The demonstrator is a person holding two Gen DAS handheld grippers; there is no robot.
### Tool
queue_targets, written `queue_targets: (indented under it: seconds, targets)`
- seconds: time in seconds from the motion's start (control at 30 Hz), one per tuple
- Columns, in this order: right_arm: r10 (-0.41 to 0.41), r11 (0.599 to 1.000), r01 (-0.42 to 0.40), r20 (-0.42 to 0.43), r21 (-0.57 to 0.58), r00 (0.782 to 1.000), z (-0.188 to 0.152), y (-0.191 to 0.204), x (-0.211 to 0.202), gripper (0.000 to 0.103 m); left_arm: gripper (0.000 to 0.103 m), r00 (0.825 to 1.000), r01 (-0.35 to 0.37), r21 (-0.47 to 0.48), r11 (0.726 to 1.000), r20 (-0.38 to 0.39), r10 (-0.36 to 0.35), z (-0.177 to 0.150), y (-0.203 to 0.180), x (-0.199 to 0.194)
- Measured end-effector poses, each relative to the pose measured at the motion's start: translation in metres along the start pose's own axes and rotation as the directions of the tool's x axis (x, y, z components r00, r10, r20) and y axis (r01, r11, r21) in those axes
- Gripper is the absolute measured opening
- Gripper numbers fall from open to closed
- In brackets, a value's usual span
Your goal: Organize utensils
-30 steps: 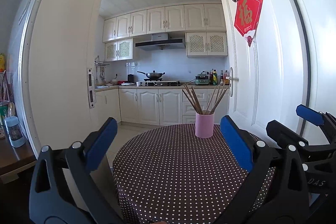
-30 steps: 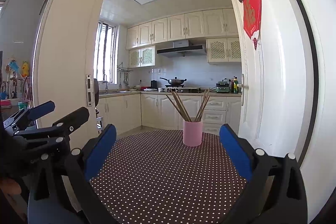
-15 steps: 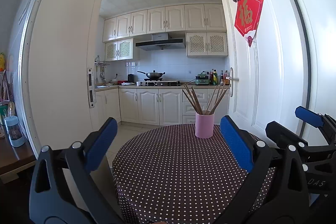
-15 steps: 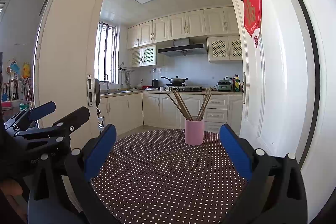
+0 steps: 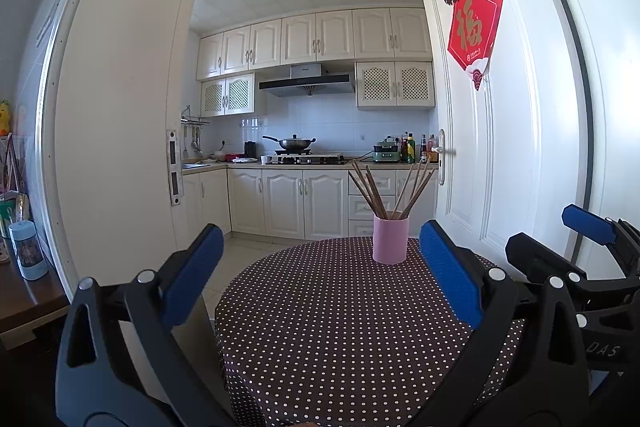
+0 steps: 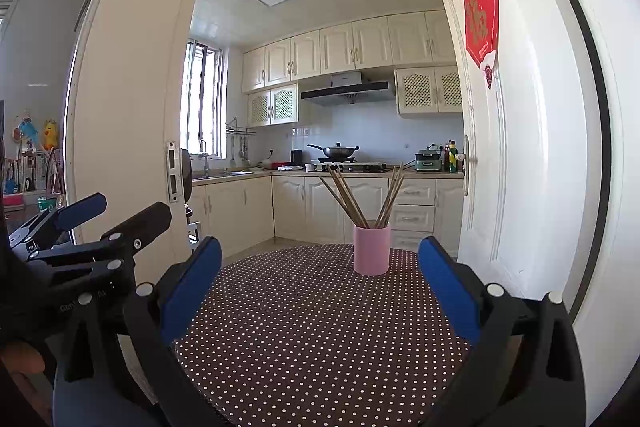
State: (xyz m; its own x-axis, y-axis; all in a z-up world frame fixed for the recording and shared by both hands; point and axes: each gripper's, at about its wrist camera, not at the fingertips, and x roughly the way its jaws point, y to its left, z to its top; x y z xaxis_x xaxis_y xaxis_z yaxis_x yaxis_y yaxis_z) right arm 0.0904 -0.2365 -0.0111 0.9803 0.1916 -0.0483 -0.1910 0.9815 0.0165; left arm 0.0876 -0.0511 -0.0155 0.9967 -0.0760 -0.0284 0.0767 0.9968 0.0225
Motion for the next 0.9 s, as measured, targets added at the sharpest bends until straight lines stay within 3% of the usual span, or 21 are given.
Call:
queue_targets:
  seconds: [0.9]
  targets:
    - [0.005, 1.000, -0.005, -0.013, 0.006, 1.000, 0.0004, 0.0015, -0.0028, 0.095, 0.096, 1.000, -0.005, 0.001, 1.000, 0.003, 0.005, -0.0003, -0.0023, -0.0003]
